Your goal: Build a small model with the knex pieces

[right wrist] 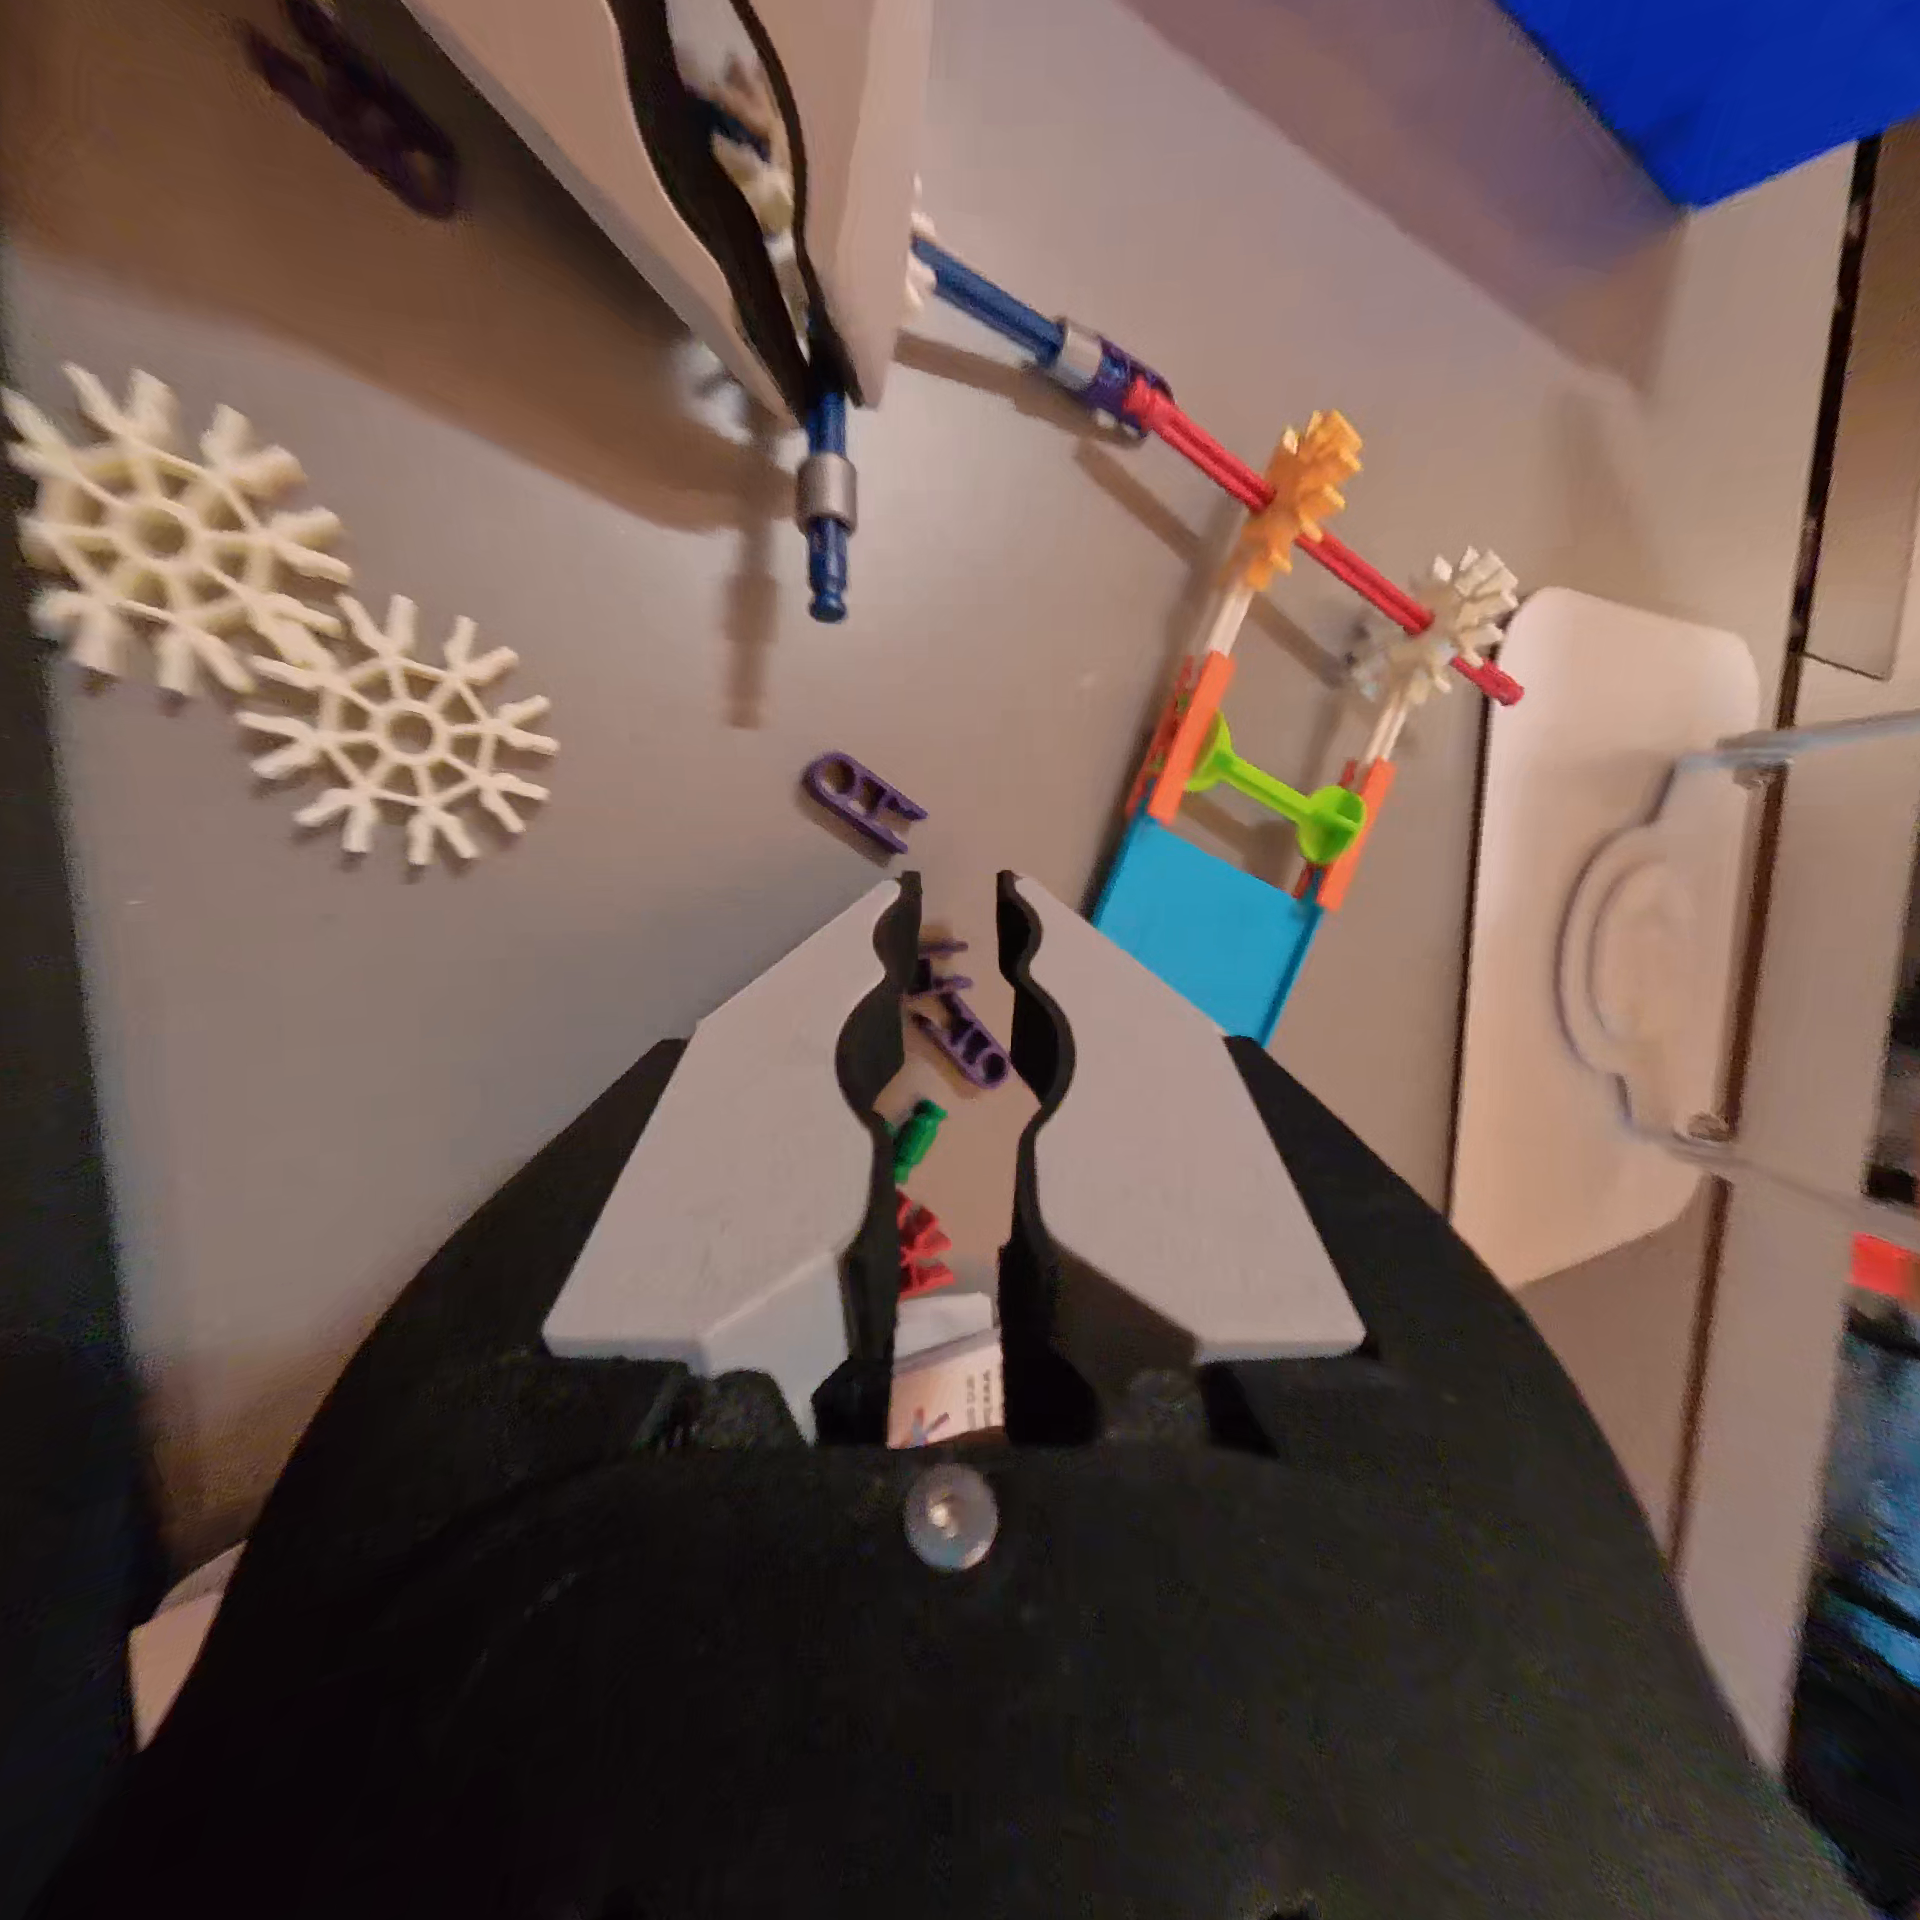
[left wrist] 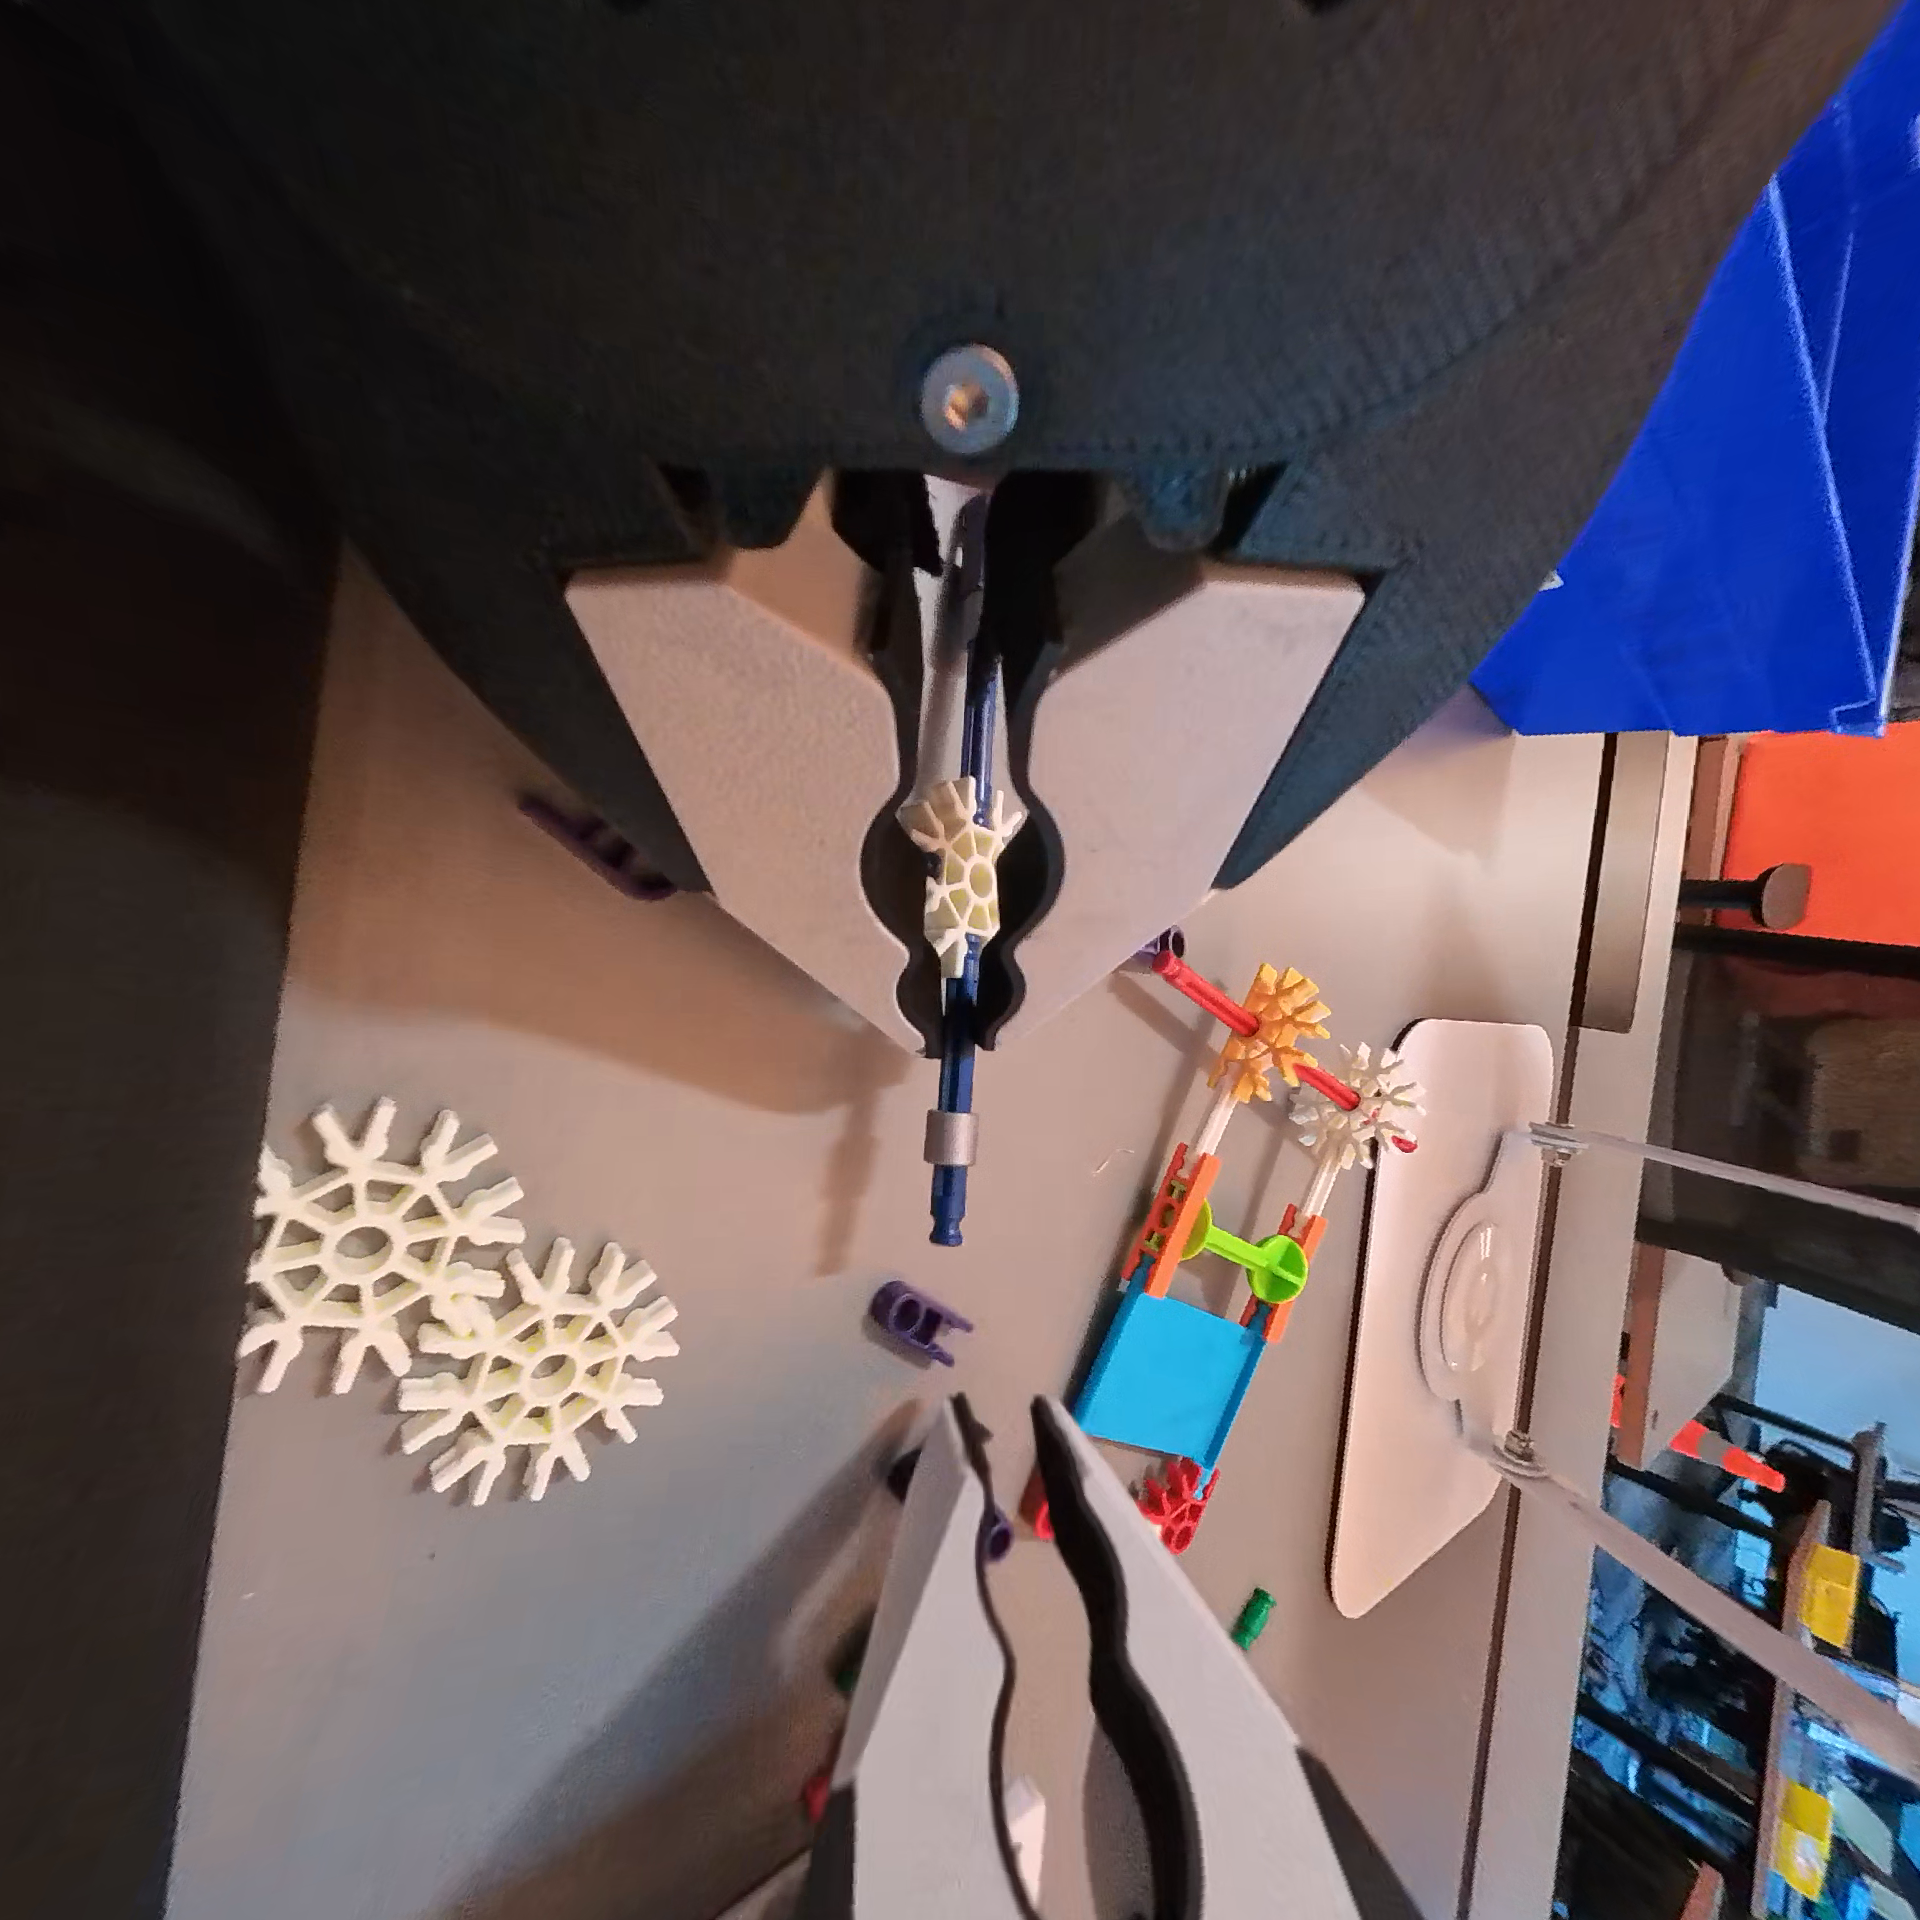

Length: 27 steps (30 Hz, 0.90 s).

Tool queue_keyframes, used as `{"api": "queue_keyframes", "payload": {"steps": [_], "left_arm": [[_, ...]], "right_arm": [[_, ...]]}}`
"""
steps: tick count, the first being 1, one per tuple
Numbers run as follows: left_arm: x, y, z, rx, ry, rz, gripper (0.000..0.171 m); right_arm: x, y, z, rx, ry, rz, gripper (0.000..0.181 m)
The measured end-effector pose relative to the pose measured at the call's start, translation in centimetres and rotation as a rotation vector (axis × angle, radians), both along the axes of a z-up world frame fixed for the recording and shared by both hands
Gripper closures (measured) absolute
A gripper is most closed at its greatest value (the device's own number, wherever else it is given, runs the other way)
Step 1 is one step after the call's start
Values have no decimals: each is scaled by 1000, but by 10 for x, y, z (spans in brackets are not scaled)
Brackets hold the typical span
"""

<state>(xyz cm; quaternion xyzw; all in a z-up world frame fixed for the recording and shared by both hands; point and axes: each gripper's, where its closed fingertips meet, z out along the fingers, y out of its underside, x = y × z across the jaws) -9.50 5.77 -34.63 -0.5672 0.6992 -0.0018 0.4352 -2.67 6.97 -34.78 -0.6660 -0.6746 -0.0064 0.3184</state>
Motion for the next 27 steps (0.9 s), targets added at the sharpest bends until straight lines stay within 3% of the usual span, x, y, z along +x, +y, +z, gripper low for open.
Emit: {"api": "queue_keyframes", "payload": {"steps": [4, 9, 13, 17, 24, 27], "left_arm": [[-1, 2, -1, -6, 1, 5, 168], [-1, 1, -2, -7, 3, 4, 168], [-1, 2, -3, -11, 11, 6, 168], [-3, 3, -5, -12, 22, 12, 168], [-6, 8, -2, -8, 15, 31, 168], [-8, 9, -1, -5, 13, 38, 168]], "right_arm": [[-5, -13, -2, -145, 49, 8, 160], [-6, -17, -8, -283, 85, -76, 167], [-15, -22, -12, -377, 116, -97, 161], [-28, -19, -11, -347, 138, -55, 158], [-31, -3, -11, -362, 187, -211, 156], [-41, -8, -12, -401, 218, -190, 156]]}}
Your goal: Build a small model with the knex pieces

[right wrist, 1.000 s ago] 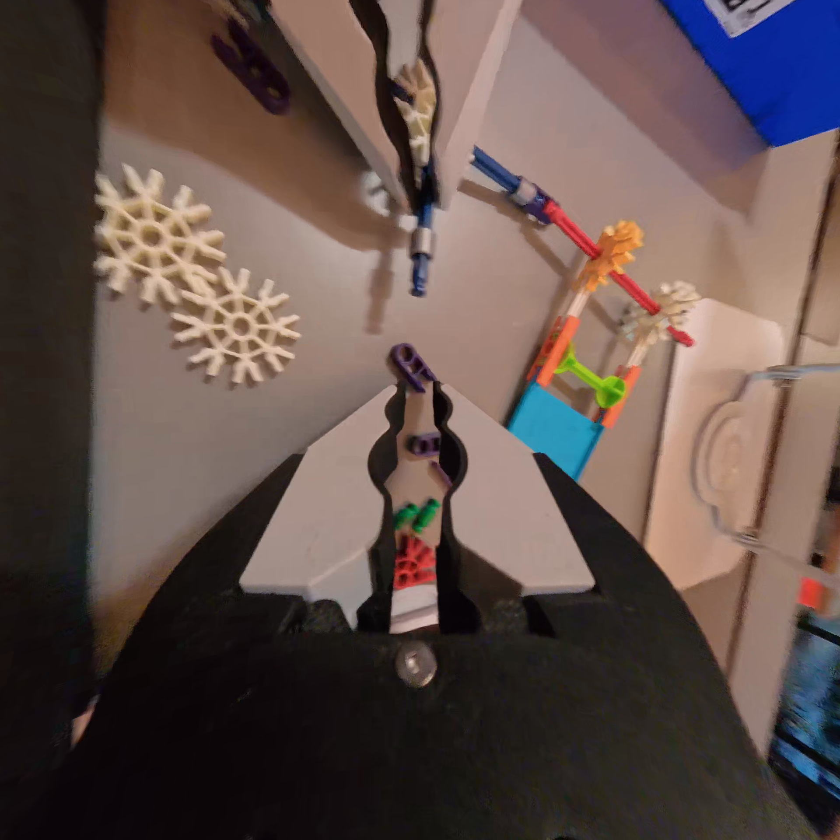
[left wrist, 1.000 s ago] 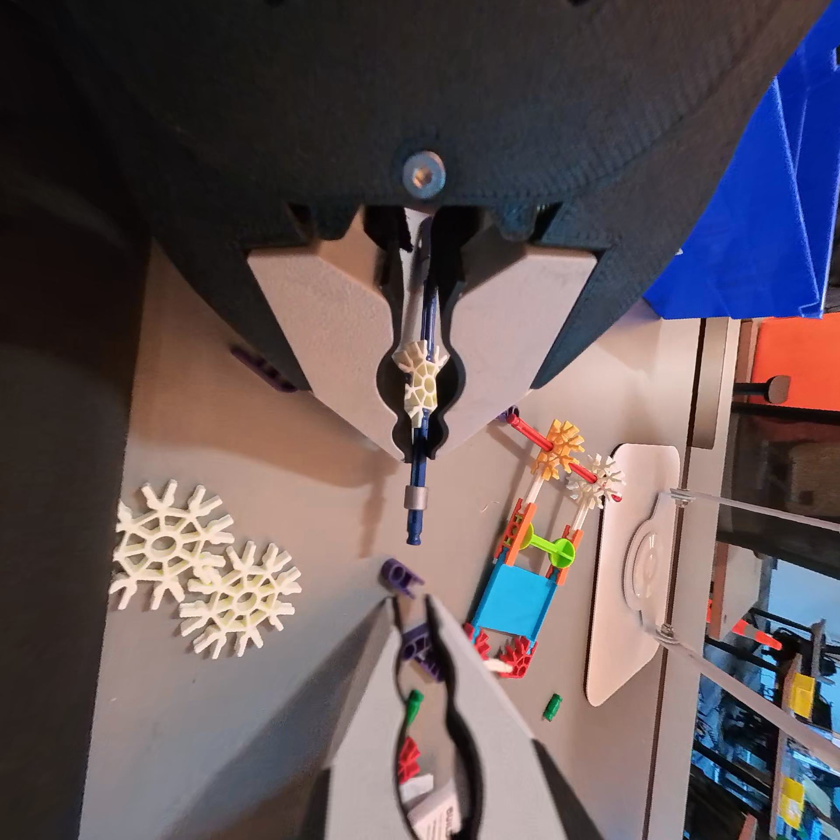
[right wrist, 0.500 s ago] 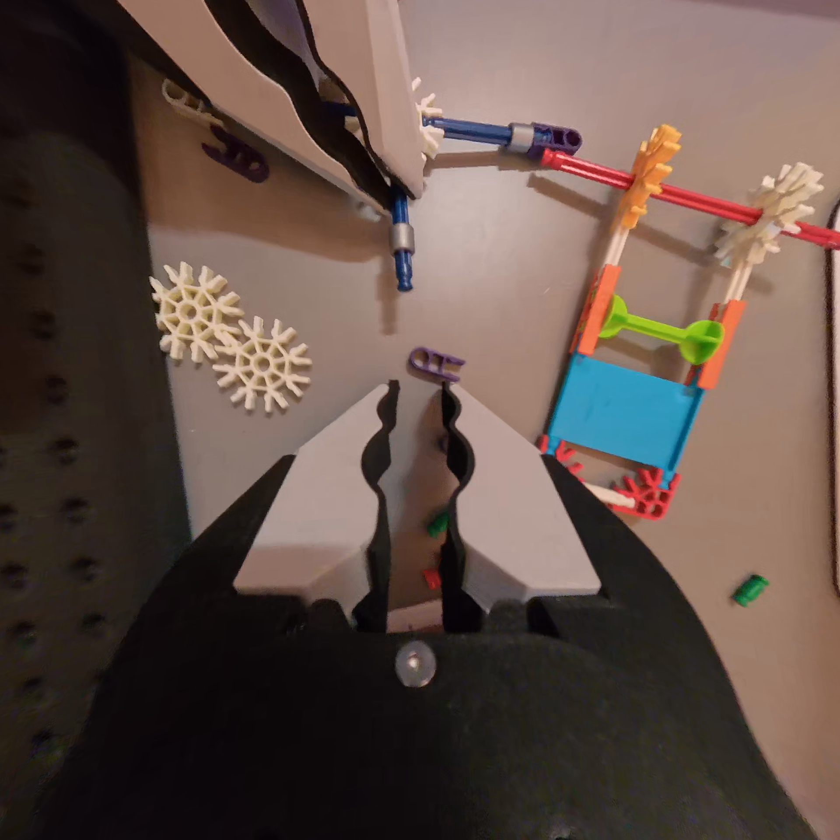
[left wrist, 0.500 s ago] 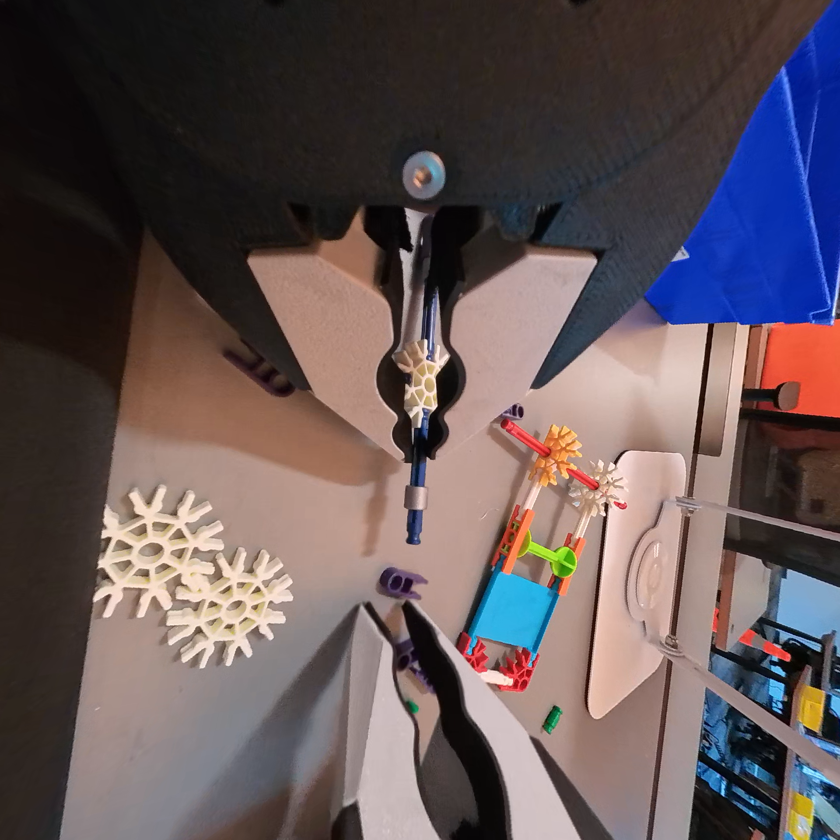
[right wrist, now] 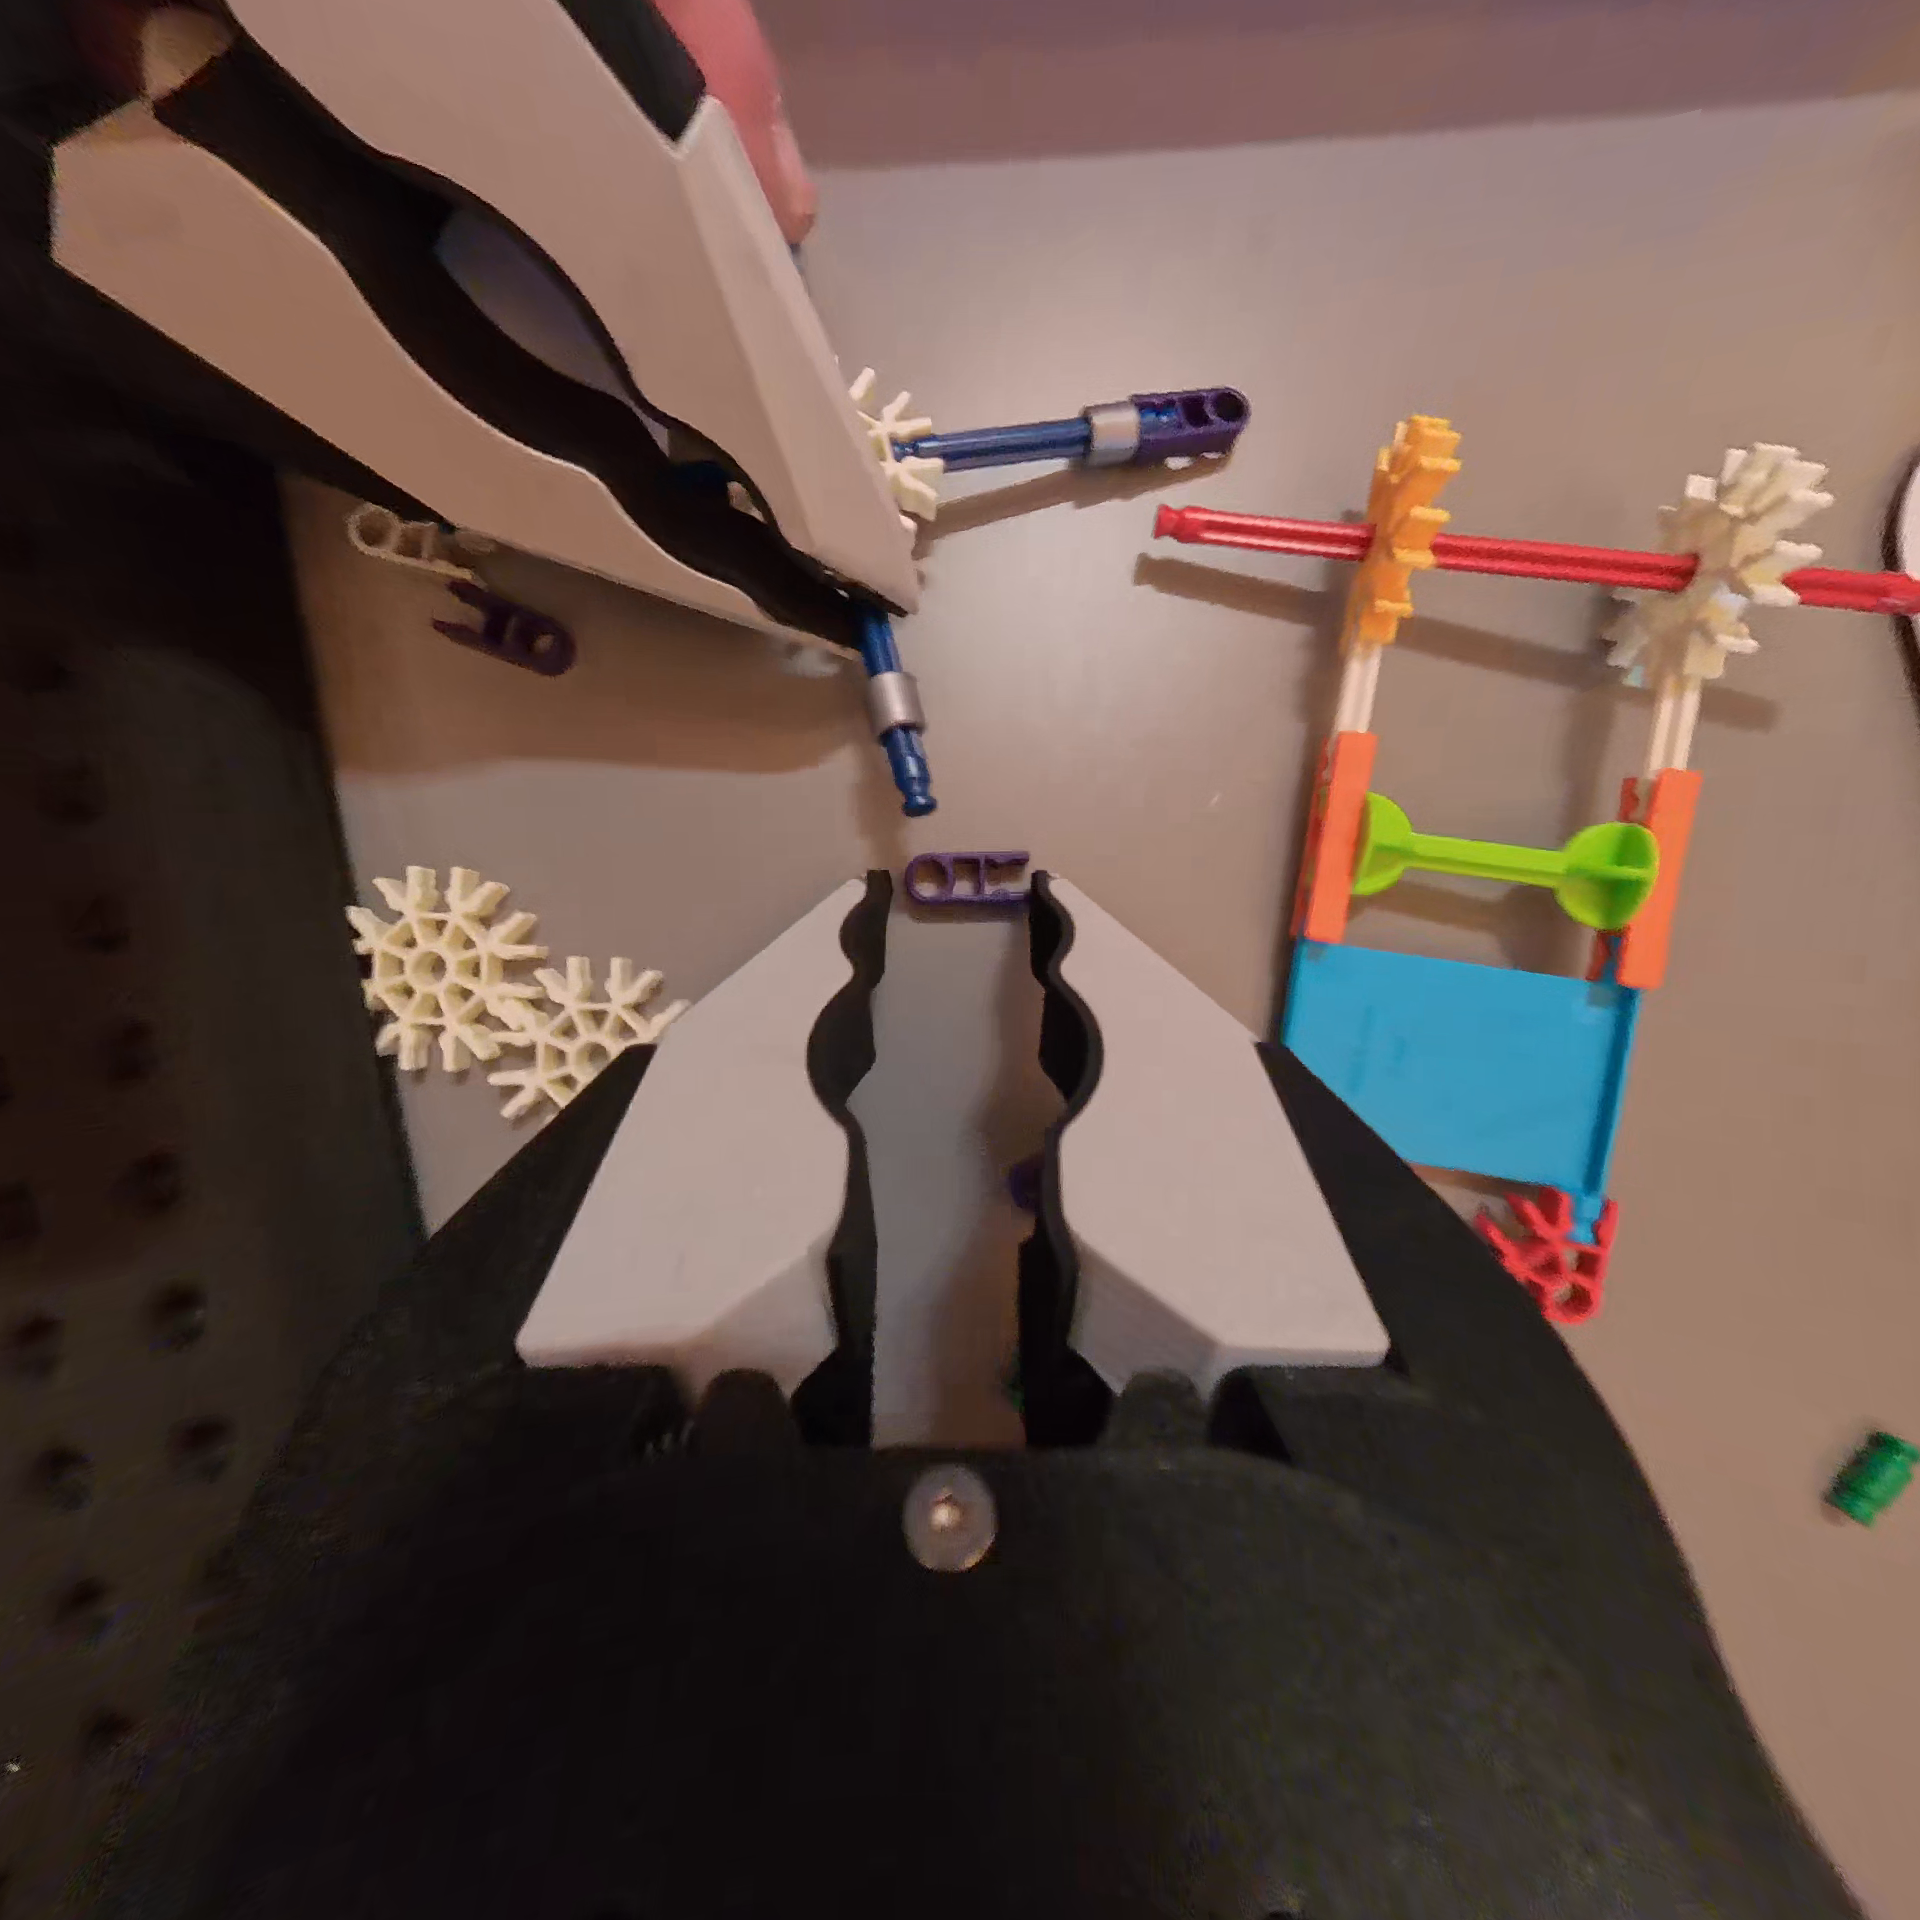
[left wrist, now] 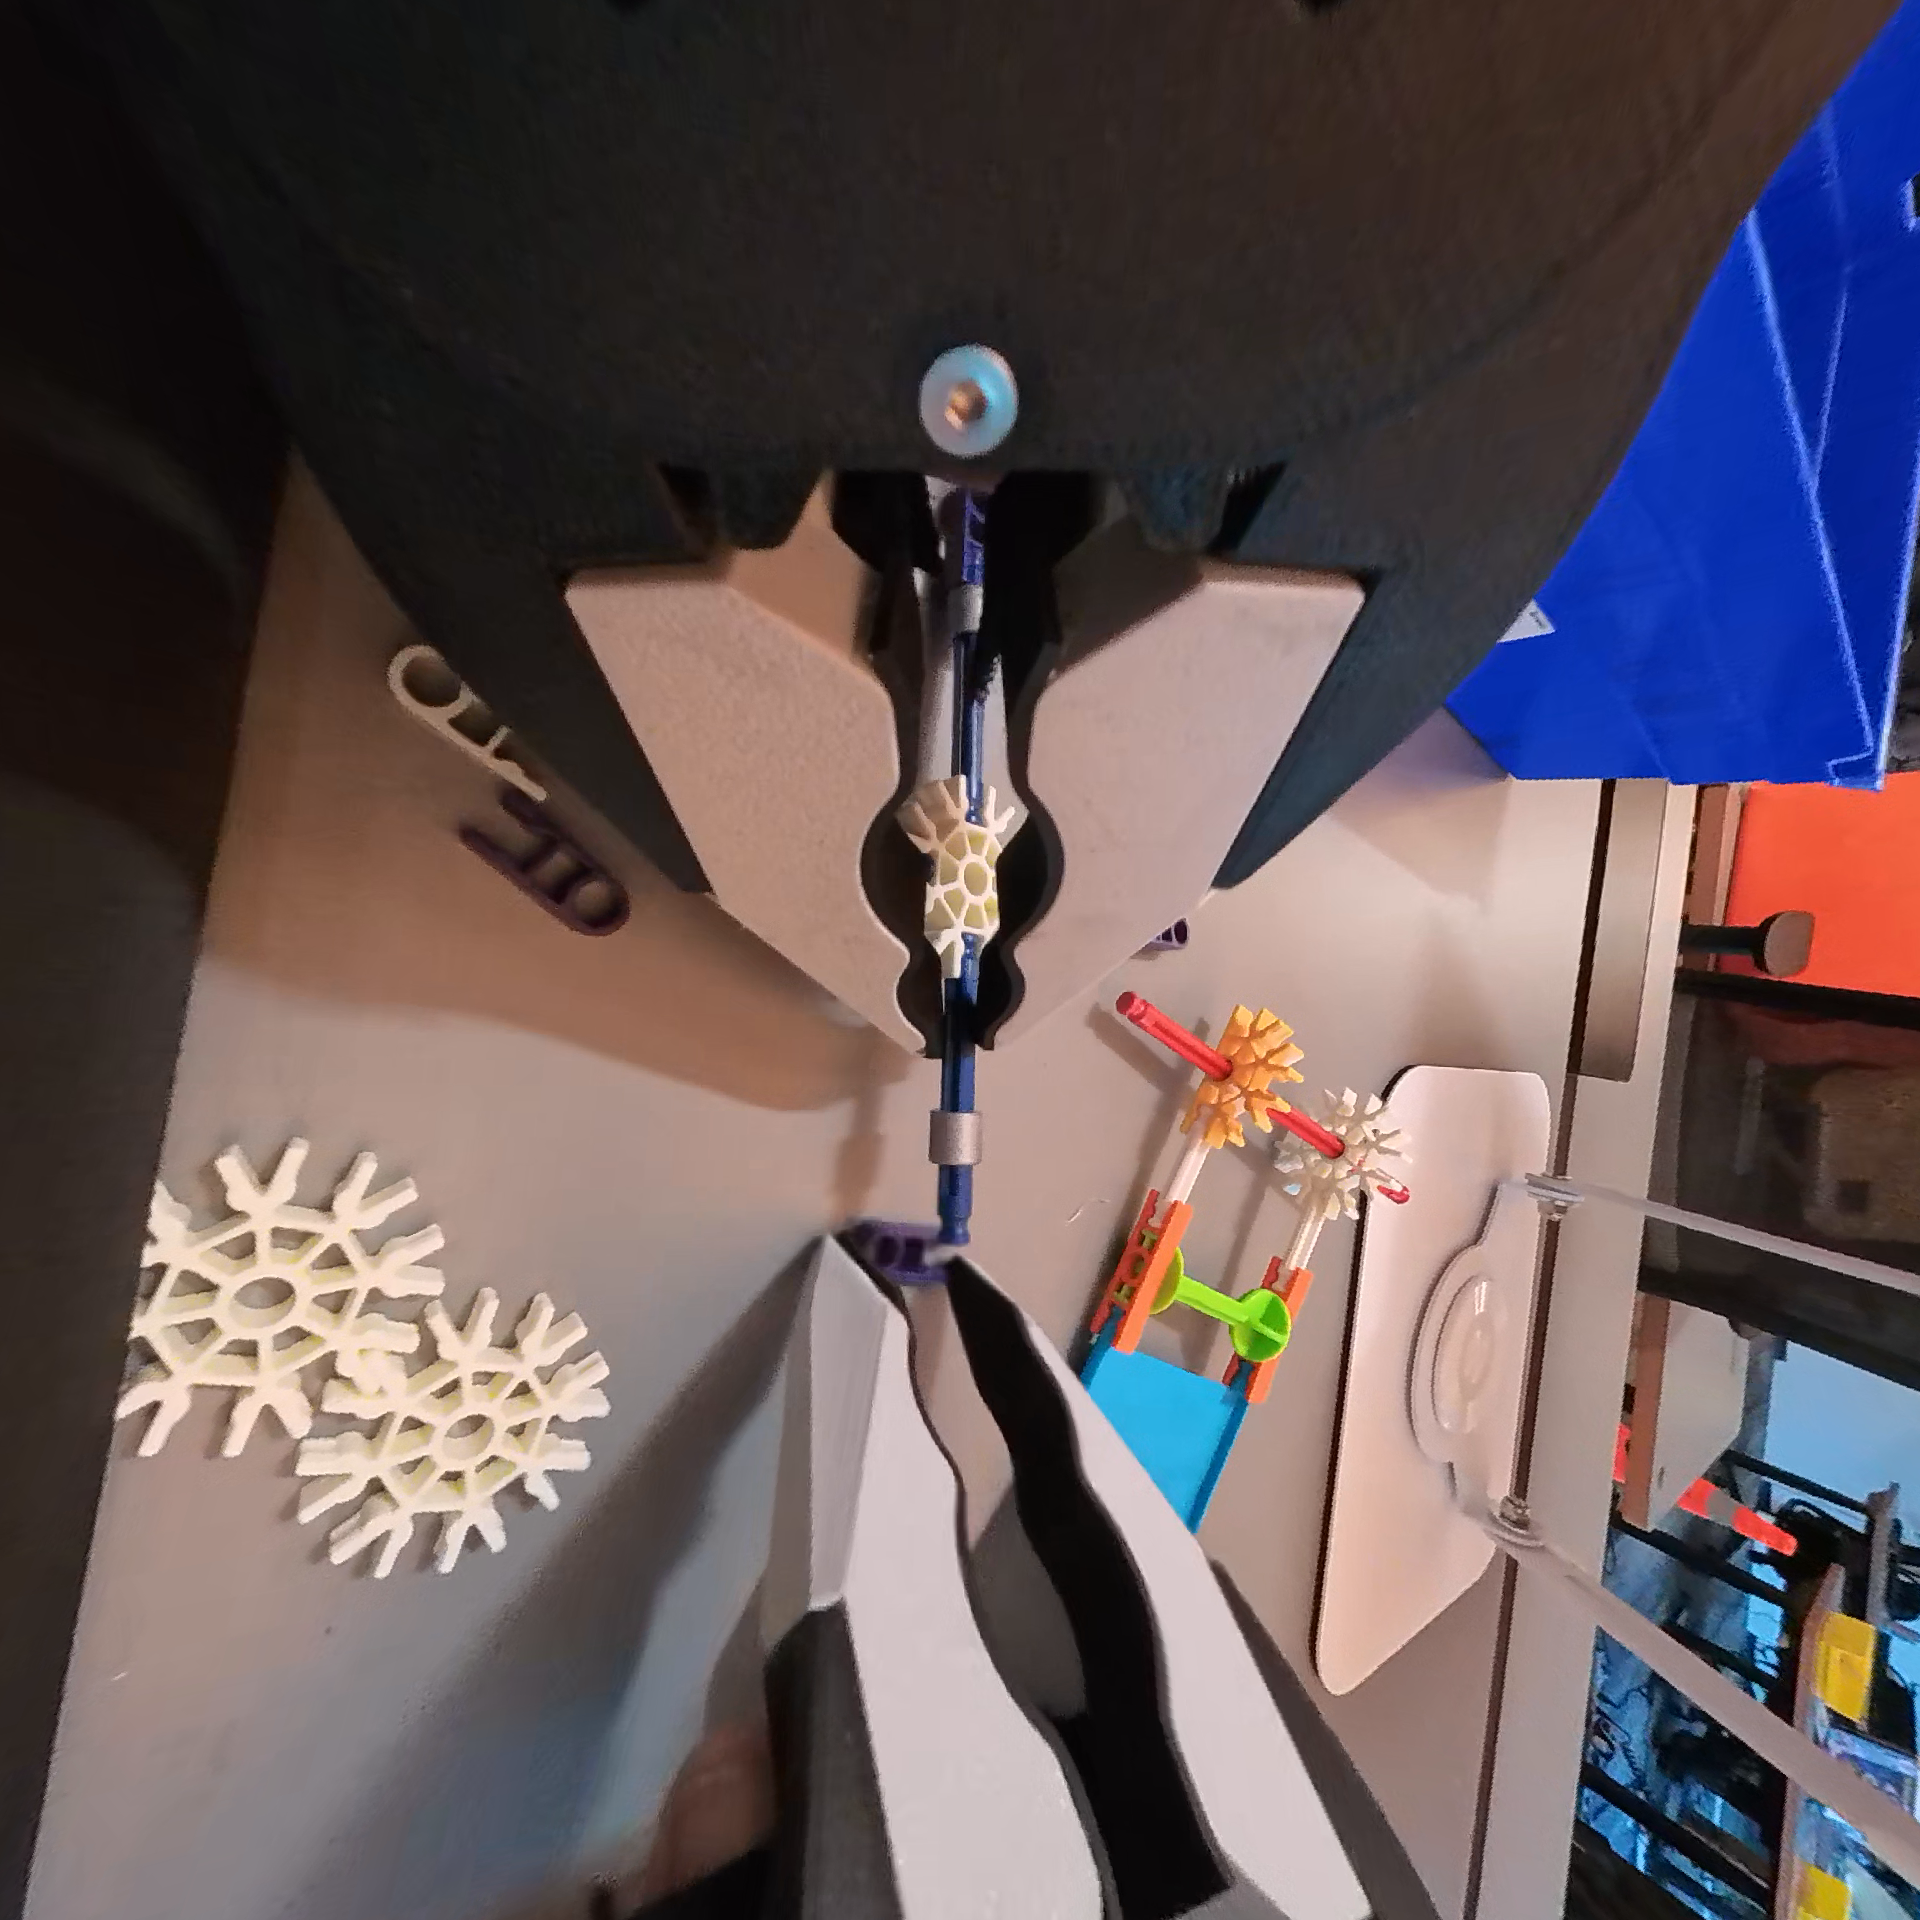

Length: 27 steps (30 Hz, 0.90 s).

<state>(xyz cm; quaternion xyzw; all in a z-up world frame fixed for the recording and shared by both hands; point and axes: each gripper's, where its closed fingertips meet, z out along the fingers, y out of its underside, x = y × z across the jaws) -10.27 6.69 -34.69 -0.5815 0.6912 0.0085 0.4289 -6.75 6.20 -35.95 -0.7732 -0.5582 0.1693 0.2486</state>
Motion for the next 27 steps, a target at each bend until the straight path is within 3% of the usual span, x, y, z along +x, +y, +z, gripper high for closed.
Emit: {"api": "queue_keyframes", "payload": {"steps": [7, 12, 13, 15, 16, 20, 23, 27], "left_arm": [[-4, 3, 2, 0, -3, 12, 168], [-4, 2, 0, -3, 5, 8, 168], [-4, 2, 0, -3, 7, 6, 168], [-3, 1, -1, -5, 10, 3, 168], [-3, 1, -1, -5, 10, 4, 168], [-5, 2, 0, -7, 7, 10, 168], [-5, 2, 0, -8, 8, 7, 168], [-3, -1, -1, -5, 11, -5, 168]], "right_arm": [[-8, -6, 0, 9, -3, 76, 159], [3, -30, 1, 55, -59, 384, 159], [5, -26, 1, 66, -75, 394, 159], [12, -17, 3, 42, -119, 357, 132], [16, -12, 6, 45, -136, 313, 129], [21, -6, 15, 5, -107, 72, 150], [14, -17, 14, -59, -24, -52, 155], [9, -21, 0, -28, -26, -87, 158]]}}
